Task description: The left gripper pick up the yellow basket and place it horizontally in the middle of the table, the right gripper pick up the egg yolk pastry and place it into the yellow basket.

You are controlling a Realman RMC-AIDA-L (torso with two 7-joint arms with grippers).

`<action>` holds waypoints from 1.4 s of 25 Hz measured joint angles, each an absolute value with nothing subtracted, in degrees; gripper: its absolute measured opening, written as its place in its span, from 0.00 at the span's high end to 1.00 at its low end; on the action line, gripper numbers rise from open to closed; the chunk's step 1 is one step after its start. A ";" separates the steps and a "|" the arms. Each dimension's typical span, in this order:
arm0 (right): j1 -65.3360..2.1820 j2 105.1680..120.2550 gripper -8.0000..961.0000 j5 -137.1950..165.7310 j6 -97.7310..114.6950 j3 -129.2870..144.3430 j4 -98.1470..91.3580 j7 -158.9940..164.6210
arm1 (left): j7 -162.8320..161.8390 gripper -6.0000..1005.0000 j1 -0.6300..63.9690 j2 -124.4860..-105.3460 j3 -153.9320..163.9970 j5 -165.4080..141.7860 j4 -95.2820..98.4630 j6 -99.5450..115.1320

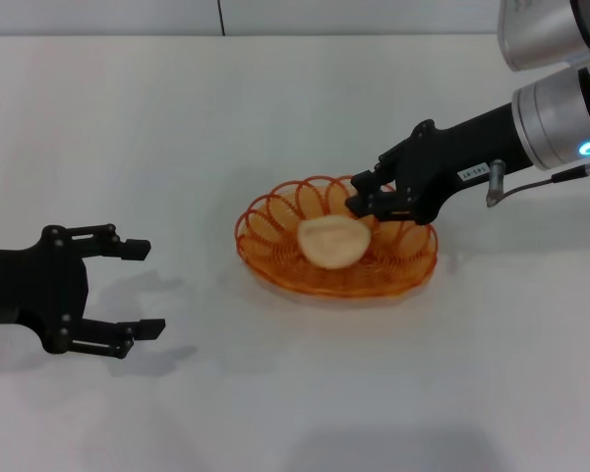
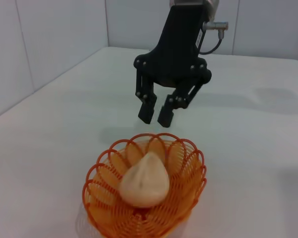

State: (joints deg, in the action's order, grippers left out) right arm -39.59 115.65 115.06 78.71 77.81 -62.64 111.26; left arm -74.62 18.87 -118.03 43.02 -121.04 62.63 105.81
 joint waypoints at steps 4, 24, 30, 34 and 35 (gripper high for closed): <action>-38.48 115.47 0.78 114.79 78.88 77.64 -62.92 110.72 | -74.62 0.13 18.90 -118.03 43.03 -121.01 62.58 105.81; -28.82 115.20 0.09 113.57 89.55 58.27 -55.33 87.71 | -74.53 0.13 19.37 -117.57 42.12 -120.76 60.12 104.53; -29.06 114.58 0.09 113.36 90.70 55.87 -52.59 85.97 | -74.47 0.13 20.14 -117.04 42.10 -120.75 58.57 104.40; -28.96 114.52 0.09 113.31 91.70 55.82 -52.54 85.72 | -74.45 0.13 20.44 -117.05 42.09 -120.75 58.37 104.25; -28.91 114.52 0.09 113.26 92.08 55.80 -52.53 85.57 | -74.47 0.13 20.49 -117.05 42.10 -120.75 58.36 104.08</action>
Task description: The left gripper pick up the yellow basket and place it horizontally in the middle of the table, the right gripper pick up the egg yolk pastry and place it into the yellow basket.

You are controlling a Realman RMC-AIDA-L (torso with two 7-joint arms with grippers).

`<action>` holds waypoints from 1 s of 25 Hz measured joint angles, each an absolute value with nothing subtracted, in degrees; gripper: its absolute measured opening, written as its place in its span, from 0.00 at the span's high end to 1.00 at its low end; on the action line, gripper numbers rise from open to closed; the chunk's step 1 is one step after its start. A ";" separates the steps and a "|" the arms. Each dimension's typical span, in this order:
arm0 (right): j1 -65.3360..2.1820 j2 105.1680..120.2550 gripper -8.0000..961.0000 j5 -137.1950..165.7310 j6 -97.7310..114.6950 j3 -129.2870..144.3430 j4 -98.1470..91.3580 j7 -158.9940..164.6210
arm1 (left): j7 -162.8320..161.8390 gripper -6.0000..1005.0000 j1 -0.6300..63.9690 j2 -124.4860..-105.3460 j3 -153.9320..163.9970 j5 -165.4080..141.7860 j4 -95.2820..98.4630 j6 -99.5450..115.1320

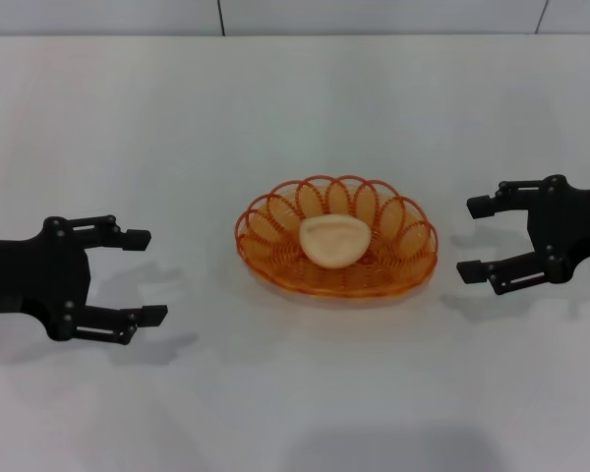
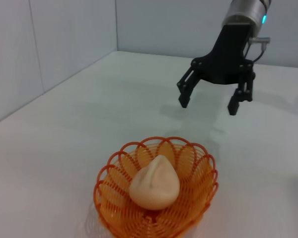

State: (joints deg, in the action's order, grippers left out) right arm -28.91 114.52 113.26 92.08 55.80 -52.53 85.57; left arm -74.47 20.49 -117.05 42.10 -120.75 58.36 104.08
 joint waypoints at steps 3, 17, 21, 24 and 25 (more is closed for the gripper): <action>-28.68 114.51 0.09 113.11 92.66 55.71 -52.51 85.26 | -74.67 0.13 20.55 -117.06 42.10 -120.69 58.36 103.90; -28.39 114.67 0.09 113.10 92.71 54.85 -52.47 84.37 | -74.86 0.13 20.91 -116.89 42.10 -120.81 58.35 104.06; -28.39 114.78 0.09 113.10 92.59 54.84 -52.46 84.27 | -74.87 0.13 20.92 -116.89 42.10 -121.00 58.35 104.01; -28.38 114.89 0.09 113.11 92.51 54.84 -52.47 84.04 | -74.88 0.13 20.95 -116.88 42.10 -121.00 58.36 104.01; -28.39 114.95 0.09 113.11 92.48 54.84 -52.47 83.92 | -74.90 0.13 20.98 -116.88 42.10 -121.00 58.35 104.04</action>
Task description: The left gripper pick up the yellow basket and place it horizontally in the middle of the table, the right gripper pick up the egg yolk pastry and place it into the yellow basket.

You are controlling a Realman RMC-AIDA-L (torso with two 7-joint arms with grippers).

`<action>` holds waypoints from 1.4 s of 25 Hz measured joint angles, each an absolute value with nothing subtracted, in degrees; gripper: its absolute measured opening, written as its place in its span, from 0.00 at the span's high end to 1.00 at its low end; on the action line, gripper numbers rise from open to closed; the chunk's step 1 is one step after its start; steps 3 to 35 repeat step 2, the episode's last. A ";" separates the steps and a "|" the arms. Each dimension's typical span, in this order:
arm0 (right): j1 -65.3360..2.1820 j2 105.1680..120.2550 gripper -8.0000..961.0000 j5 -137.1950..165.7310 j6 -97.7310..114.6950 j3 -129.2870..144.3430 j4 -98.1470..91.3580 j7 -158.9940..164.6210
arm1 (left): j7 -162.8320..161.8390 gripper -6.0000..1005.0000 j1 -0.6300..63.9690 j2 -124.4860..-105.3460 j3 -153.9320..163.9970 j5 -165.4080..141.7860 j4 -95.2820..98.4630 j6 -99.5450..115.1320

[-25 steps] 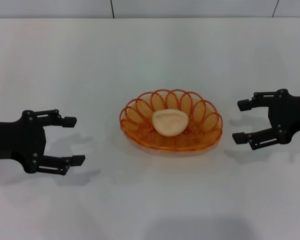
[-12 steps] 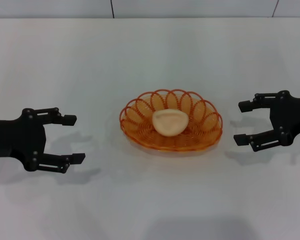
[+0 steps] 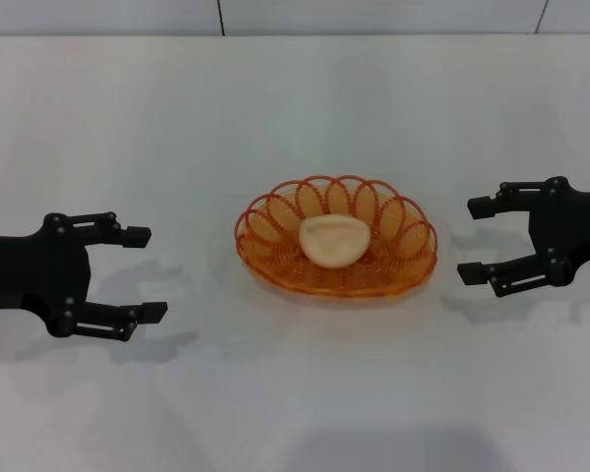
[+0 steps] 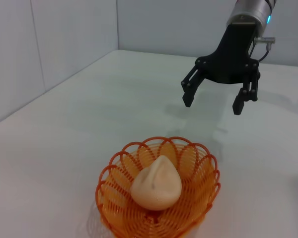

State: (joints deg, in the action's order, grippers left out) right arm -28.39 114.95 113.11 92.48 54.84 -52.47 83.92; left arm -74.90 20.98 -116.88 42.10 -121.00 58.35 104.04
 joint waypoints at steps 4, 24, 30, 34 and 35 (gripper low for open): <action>-28.39 115.00 0.09 113.11 92.53 54.84 -52.46 83.80 | -74.94 0.13 21.02 -116.89 42.10 -121.00 58.35 104.05; -28.39 115.00 0.09 113.11 92.53 54.84 -52.46 83.80 | -74.94 0.13 21.02 -116.89 42.10 -121.00 58.35 104.05; -28.39 115.00 0.09 113.11 92.53 54.84 -52.46 83.80 | -74.94 0.13 21.02 -116.89 42.10 -121.00 58.35 104.05; -28.39 115.00 0.09 113.11 92.53 54.84 -52.46 83.80 | -74.94 0.13 21.02 -116.89 42.10 -121.00 58.35 104.05; -28.39 115.00 0.09 113.11 92.53 54.84 -52.46 83.80 | -74.94 0.13 21.02 -116.89 42.10 -121.00 58.35 104.05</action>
